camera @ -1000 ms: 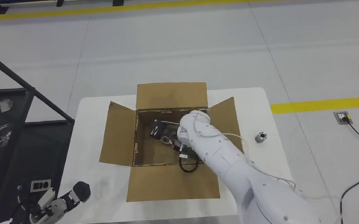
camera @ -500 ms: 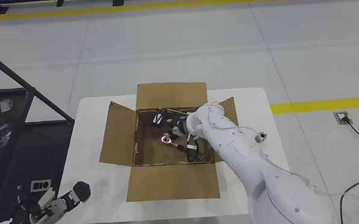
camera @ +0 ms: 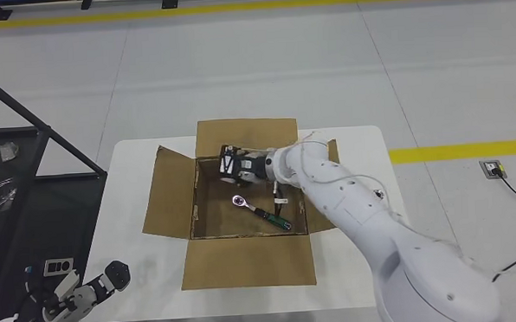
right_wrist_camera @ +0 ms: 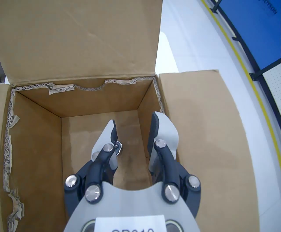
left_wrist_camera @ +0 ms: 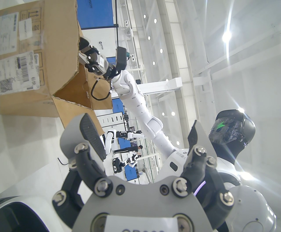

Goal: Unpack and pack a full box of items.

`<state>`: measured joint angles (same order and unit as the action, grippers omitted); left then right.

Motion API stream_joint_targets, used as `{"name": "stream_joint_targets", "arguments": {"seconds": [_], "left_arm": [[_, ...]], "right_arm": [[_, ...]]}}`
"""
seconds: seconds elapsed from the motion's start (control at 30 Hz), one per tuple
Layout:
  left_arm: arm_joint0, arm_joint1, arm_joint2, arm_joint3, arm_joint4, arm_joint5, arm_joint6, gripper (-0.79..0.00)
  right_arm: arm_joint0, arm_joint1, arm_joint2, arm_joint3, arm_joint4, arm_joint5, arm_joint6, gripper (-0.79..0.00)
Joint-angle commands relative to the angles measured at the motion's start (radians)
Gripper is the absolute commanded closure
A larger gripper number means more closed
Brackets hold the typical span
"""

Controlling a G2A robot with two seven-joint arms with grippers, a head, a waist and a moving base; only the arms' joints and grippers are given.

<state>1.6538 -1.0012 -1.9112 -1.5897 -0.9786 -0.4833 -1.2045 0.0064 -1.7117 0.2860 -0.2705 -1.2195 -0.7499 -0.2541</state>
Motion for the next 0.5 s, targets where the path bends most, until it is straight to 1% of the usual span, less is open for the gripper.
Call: {"name": "stream_joint_targets", "arguments": {"seconds": [0.0, 0.03, 0.07, 0.1, 0.17, 0.47], "left_arm": [[0.000, 0.000, 0.000, 0.000, 0.000, 0.000, 0.000, -0.785], [0.000, 0.000, 0.000, 0.000, 0.000, 0.000, 0.000, -0.785], [0.000, 0.000, 0.000, 0.000, 0.000, 0.000, 0.000, -0.785], [0.000, 0.000, 0.000, 0.000, 0.000, 0.000, 0.000, -0.785], [0.000, 0.000, 0.000, 0.000, 0.000, 0.000, 0.000, -0.785], [0.000, 0.000, 0.000, 0.000, 0.000, 0.000, 0.000, -0.785]], "right_arm": [[0.004, 0.018, 0.006, -0.028, -0.017, 0.014, -0.020, -0.360], [0.004, 0.026, 0.012, -0.039, -0.017, 0.024, -0.018, -0.382], [0.003, 0.033, 0.022, -0.048, -0.007, 0.037, -0.002, -0.705], [0.001, 0.040, 0.031, -0.063, 0.003, 0.043, 0.028, -0.785], [0.001, 0.045, 0.039, -0.075, 0.013, 0.050, 0.089, -0.785], [0.001, 0.045, 0.039, -0.075, 0.013, 0.050, 0.089, -0.785]]}}
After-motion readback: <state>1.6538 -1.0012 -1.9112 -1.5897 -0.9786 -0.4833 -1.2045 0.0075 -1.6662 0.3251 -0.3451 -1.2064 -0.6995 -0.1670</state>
